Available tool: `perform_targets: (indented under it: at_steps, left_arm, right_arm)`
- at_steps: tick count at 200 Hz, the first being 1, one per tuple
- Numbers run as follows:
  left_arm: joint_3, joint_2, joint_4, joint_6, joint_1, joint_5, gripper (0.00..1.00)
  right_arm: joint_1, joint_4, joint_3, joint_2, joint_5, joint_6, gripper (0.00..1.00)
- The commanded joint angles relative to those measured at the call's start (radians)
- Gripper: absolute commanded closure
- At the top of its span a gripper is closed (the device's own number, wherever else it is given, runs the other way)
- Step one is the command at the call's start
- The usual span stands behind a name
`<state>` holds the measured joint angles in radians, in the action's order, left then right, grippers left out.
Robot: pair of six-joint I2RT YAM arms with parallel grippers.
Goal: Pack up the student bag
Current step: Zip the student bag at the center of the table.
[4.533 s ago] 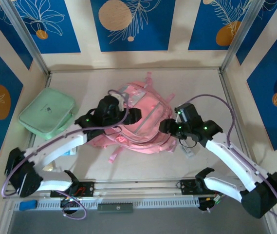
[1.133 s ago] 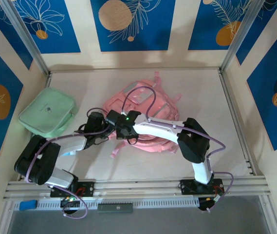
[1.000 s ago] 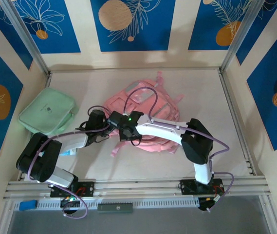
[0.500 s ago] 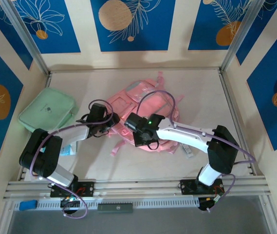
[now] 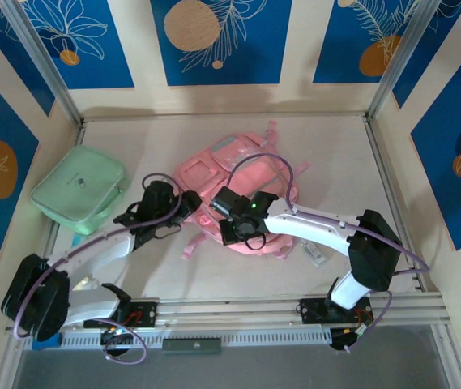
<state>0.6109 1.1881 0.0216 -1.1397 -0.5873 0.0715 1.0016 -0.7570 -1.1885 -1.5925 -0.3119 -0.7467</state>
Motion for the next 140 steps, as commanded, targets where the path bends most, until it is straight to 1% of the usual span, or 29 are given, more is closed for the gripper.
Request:
perform_targets:
  at_steps: [1, 14, 29, 52, 75, 95, 115, 140]
  left_arm:
    - [-0.052, -0.025, 0.055, -0.165, -0.087, -0.078, 0.42]
    - [-0.054, -0.016, 0.070, -0.214, -0.149, -0.122, 0.44]
    - [-0.060, 0.004, 0.102, -0.260, -0.199, -0.161, 0.47]
    - [-0.074, 0.039, 0.158, -0.318, -0.244, -0.203, 0.53]
    - [-0.068, 0.078, 0.194, -0.369, -0.286, -0.241, 0.57]
    - [-0.047, 0.121, 0.209, -0.394, -0.307, -0.264, 0.61]
    - [-0.045, 0.163, 0.269, -0.409, -0.312, -0.280, 0.66]
    - [-0.017, 0.199, 0.243, -0.405, -0.312, -0.291, 0.74]
  right_arm:
    - [0.007, 0.036, 0.000, 0.025, 0.055, 0.013, 1.00]
    - [0.008, 0.041, 0.003, 0.026, 0.051, 0.015, 1.00]
    - [0.007, 0.040, 0.005, 0.027, 0.047, 0.014, 1.00]
    - [0.009, 0.049, 0.007, 0.029, 0.053, 0.013, 1.00]
    - [0.015, 0.055, 0.004, 0.029, 0.045, 0.013, 1.00]
    - [0.019, 0.065, 0.000, 0.023, 0.045, 0.014, 1.00]
    - [0.022, 0.071, -0.002, 0.014, 0.043, 0.013, 1.00]
    - [0.025, 0.067, -0.011, 0.003, 0.039, 0.021, 1.00]
